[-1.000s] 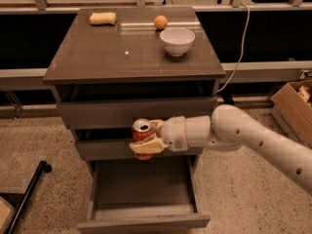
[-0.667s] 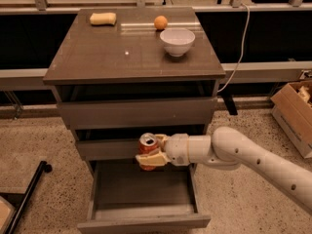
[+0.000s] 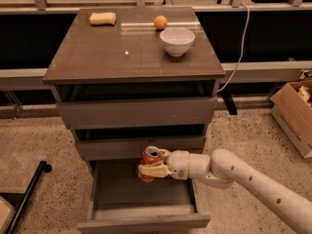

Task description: Place coke can into bottom drawer

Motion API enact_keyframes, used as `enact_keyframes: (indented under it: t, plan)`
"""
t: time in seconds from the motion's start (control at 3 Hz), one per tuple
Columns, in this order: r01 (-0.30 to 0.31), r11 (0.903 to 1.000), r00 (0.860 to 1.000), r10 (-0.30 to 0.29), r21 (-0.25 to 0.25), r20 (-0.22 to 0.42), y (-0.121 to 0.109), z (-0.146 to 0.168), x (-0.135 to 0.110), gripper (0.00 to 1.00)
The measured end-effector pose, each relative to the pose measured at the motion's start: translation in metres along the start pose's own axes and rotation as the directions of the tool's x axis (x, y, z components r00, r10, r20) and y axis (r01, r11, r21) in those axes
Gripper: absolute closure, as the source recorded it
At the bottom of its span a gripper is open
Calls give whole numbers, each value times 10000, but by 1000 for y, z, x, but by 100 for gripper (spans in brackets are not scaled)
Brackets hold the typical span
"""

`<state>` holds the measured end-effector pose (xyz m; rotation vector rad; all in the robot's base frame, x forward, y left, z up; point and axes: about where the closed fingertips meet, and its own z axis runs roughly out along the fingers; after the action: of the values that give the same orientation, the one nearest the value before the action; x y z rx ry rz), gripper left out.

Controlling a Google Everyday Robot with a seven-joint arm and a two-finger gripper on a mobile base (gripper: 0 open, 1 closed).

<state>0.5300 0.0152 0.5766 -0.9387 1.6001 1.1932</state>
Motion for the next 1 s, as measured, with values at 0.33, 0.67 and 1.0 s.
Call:
enact_keyframes:
  t: [0.33,0.67,1.0]
  plan:
    - [578,9980,9974,-566,273,-438,-2,9,19,100]
    - [1395,9894,9879,-1363,399,-736,-14,15,51,100]
    - [2253,9742,9699,-2227,156,-987,-36,22,89,100]
